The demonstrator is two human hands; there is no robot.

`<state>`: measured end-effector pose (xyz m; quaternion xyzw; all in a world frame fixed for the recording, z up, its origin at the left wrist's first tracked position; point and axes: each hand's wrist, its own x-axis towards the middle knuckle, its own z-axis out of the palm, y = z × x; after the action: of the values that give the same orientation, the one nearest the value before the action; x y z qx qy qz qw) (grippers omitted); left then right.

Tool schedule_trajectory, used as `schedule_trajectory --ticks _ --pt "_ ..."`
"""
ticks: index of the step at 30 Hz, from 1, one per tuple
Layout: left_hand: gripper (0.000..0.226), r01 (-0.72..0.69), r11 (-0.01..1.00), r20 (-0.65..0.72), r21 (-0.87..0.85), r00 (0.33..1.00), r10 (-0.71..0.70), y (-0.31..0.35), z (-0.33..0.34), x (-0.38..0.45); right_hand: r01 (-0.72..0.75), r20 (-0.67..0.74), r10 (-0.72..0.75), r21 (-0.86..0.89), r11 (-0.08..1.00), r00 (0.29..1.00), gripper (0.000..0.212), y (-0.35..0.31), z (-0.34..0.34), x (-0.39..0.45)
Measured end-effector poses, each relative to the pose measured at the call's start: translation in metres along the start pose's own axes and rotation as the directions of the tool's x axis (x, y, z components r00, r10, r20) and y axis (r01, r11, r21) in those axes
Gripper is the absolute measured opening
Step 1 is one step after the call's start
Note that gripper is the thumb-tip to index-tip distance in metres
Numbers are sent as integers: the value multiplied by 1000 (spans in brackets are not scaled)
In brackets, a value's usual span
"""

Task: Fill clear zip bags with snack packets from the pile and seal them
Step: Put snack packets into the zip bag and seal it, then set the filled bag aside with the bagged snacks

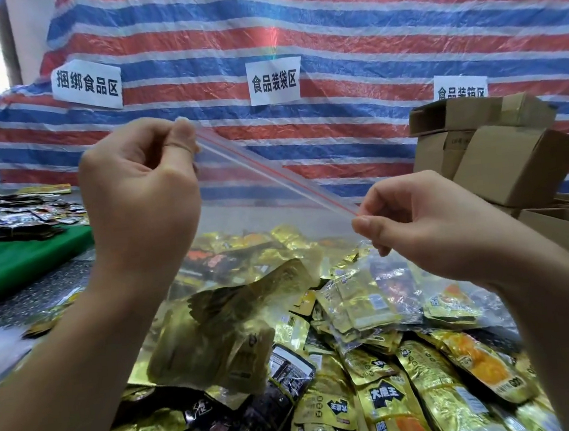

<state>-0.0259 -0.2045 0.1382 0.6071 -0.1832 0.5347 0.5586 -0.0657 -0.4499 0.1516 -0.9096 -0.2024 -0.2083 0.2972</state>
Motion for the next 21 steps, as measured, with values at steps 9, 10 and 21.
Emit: schedule_trajectory --ticks 9,10,21 --pt "27 26 998 229 -60 973 -12 2 14 -13 -33 126 55 -174 984 991 16 9 -17 -4" --pt "26 30 997 273 -74 962 -9 3 17 -16 -15 153 45 -192 981 987 24 6 -17 -4" --pt "22 74 988 493 -136 870 3 3 32 -36 -15 411 -73 208 978 909 12 -19 55 1"
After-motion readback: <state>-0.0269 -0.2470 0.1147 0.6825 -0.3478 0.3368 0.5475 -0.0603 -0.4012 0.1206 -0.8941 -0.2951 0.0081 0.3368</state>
